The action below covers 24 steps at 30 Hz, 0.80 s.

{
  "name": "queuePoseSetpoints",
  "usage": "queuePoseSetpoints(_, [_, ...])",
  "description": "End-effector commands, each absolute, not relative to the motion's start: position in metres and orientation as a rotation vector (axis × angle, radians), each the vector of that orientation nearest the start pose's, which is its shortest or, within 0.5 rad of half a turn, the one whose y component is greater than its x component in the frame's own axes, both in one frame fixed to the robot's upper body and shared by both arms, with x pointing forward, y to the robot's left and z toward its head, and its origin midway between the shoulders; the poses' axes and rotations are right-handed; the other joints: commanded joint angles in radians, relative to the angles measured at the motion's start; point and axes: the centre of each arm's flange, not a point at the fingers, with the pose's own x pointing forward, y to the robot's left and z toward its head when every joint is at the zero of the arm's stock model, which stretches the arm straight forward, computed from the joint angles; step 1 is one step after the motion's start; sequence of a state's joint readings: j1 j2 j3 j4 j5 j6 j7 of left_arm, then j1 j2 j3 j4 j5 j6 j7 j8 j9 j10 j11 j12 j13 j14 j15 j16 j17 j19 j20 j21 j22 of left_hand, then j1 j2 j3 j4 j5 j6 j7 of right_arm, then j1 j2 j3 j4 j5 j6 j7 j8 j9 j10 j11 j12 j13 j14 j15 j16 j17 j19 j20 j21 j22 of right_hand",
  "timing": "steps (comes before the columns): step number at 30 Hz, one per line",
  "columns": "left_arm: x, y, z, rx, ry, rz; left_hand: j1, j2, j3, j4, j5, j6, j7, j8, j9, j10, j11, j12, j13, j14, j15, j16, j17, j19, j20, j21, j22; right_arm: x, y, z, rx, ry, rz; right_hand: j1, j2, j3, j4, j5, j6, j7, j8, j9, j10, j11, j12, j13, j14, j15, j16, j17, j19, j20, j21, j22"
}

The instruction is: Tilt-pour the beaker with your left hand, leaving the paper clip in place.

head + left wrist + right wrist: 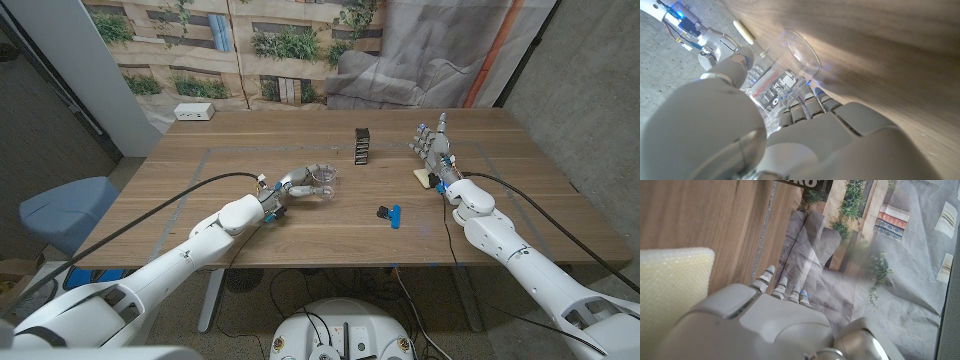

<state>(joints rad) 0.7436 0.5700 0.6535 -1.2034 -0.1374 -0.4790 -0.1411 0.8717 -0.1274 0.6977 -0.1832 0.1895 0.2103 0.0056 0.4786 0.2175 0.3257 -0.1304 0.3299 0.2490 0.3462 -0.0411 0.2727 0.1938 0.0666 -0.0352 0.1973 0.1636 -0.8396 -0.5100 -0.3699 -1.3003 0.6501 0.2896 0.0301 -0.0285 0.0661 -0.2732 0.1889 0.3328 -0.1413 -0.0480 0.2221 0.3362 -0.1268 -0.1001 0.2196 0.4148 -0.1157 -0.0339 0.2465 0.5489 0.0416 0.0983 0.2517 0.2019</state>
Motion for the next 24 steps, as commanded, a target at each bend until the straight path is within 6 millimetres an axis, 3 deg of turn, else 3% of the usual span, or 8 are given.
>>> queuePoseSetpoints(1, [0.6467, 0.1950, -0.0861, 0.627, -0.663, -0.431, 0.040, 0.026, -0.038, 0.004, 0.008, 0.058, -0.005, 0.051, 0.016, 0.078, -0.014, 0.032, 0.030, 0.059, -0.121, 0.034, 0.020, 0.045, -0.060, 0.003, 0.004, 0.6527, -0.2904, -0.0272, 0.042, -0.593, 0.206, 0.007, 0.086, -0.007, 0.000, 0.006, -0.005, -0.001, 0.006, 0.001, -0.009, 0.003, 0.006, 0.005, -0.004, -0.021, 0.003, 0.006, 0.001, 0.006, 0.007, 0.005])
queuePoseSetpoints(7, [0.6467, 0.1936, -0.0890, 0.623, -0.660, -0.413, 0.076, 0.060, -0.081, 0.006, 0.014, 0.111, -0.018, 0.104, 0.030, 0.148, -0.032, 0.065, 0.065, 0.131, -0.146, 0.085, 0.045, 0.119, -0.060, 0.015, 0.005, 0.6527, -0.2904, -0.0272, 0.042, -0.593, 0.206, 0.007, 0.086, -0.007, 0.000, 0.006, -0.005, -0.001, 0.006, 0.001, -0.009, 0.003, 0.006, 0.005, -0.004, -0.021, 0.003, 0.006, 0.001, 0.006, 0.007, 0.005])
queuePoseSetpoints(24, [0.6458, 0.1872, -0.0850, 0.602, -0.664, -0.392, 0.148, 0.122, -0.191, 0.004, 0.021, 0.189, -0.050, 0.225, 0.082, 0.283, -0.062, 0.163, 0.167, 0.235, -0.181, 0.195, 0.137, 0.227, -0.064, 0.025, 0.010, 0.6527, -0.2904, -0.0272, 0.042, -0.593, 0.206, 0.007, 0.086, -0.007, 0.000, 0.006, -0.005, -0.001, 0.006, 0.001, -0.009, 0.003, 0.006, 0.005, -0.004, -0.021, 0.003, 0.006, 0.001, 0.006, 0.007, 0.005])
